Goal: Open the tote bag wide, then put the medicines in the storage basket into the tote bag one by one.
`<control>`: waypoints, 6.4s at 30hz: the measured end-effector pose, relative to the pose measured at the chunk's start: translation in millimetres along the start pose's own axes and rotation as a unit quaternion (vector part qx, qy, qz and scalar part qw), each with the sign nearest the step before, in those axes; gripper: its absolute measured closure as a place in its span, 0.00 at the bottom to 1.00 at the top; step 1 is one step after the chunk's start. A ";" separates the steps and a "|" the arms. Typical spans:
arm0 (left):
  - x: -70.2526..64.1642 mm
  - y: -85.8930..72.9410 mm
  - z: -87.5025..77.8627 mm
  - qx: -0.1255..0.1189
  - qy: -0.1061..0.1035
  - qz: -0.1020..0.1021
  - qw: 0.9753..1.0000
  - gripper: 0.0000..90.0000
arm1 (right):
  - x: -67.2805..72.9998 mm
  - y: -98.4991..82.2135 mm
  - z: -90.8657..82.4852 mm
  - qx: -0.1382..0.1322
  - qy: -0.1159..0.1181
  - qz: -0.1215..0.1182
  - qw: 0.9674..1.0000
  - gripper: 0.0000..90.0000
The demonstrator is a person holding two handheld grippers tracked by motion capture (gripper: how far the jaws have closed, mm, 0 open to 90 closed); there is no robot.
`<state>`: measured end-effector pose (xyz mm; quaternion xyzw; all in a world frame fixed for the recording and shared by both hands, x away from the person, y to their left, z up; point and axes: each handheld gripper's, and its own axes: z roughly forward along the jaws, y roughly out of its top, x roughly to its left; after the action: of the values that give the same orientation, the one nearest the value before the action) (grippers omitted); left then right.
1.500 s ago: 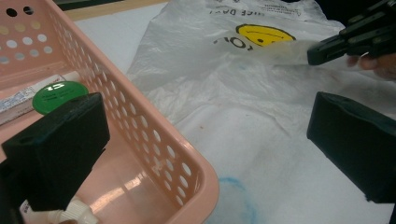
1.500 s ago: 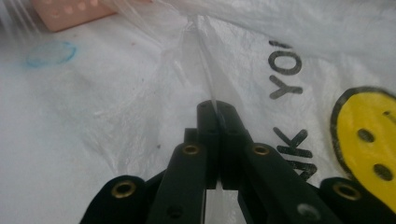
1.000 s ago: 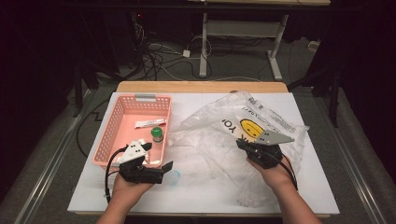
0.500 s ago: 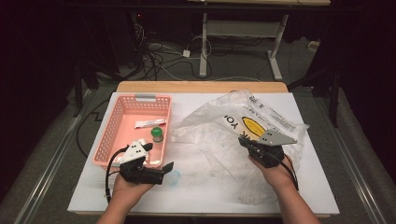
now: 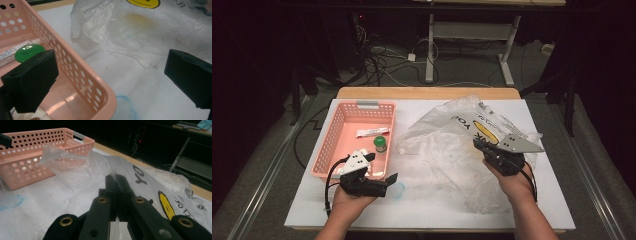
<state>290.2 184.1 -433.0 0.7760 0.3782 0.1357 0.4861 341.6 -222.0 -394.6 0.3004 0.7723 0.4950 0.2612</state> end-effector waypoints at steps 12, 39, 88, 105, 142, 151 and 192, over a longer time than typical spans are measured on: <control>0.7 0.3 -0.6 -0.002 0.001 -0.007 1.000 0.00 | -9.8 7.3 -11.4 -0.027 -0.018 0.008 0.999 1.00; 93.5 67.5 6.5 -0.001 0.081 -0.086 0.993 0.27 | -15.1 8.1 -14.4 -0.034 -0.013 0.018 0.999 1.00; 170.4 45.6 94.5 0.336 0.141 -0.088 0.927 0.98 | -13.1 6.1 -15.8 -0.030 -0.007 0.015 0.999 1.00; 164.4 74.3 106.9 0.258 0.100 -0.083 0.957 0.62 | -13.0 5.3 -14.3 -0.027 -0.007 0.014 1.000 1.00; 169.0 52.8 115.5 0.311 0.111 -0.084 0.940 0.76 | -13.5 4.3 -14.4 -0.027 -0.006 0.015 1.000 1.00; 169.1 53.7 112.0 0.316 0.111 -0.086 0.938 0.77 | -15.1 4.2 -14.2 -0.028 -0.008 0.021 0.999 1.00; 116.0 72.7 32.5 0.111 0.111 -0.072 0.985 0.77 | -11.0 1.9 -12.6 -0.029 0.002 0.020 0.999 1.00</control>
<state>420.6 228.8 -404.9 0.7761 0.4977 0.1422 0.3603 340.7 -237.0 -387.0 0.3072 0.7518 0.5234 0.2580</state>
